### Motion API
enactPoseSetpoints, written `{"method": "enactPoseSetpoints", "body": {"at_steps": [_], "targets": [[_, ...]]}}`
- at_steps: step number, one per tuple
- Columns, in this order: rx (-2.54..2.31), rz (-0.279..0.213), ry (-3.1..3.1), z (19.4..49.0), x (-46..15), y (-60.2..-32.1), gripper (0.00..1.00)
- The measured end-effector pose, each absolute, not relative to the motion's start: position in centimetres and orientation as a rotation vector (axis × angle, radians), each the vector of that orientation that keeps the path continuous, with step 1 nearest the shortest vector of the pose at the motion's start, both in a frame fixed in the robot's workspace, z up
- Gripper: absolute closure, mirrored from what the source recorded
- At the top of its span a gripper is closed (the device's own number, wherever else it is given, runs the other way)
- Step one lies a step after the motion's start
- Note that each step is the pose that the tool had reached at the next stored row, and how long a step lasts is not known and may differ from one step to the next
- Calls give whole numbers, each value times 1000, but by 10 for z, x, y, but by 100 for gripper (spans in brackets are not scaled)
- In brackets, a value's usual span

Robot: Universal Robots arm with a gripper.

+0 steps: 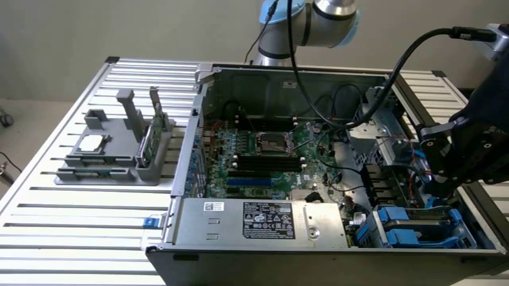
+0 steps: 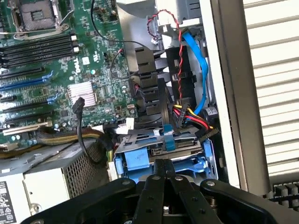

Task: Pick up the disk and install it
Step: 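Insert the first disk wire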

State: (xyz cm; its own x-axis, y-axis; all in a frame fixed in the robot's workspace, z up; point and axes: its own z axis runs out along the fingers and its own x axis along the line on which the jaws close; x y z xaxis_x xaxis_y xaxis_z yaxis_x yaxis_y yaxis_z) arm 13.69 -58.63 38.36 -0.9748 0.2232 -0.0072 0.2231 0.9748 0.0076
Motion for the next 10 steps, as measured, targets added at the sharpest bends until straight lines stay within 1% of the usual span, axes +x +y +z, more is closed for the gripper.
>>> {"method": "enactPoseSetpoints", "body": {"at_steps": [10], "targets": [[579,9,3079,384,137,-586,89]]}}
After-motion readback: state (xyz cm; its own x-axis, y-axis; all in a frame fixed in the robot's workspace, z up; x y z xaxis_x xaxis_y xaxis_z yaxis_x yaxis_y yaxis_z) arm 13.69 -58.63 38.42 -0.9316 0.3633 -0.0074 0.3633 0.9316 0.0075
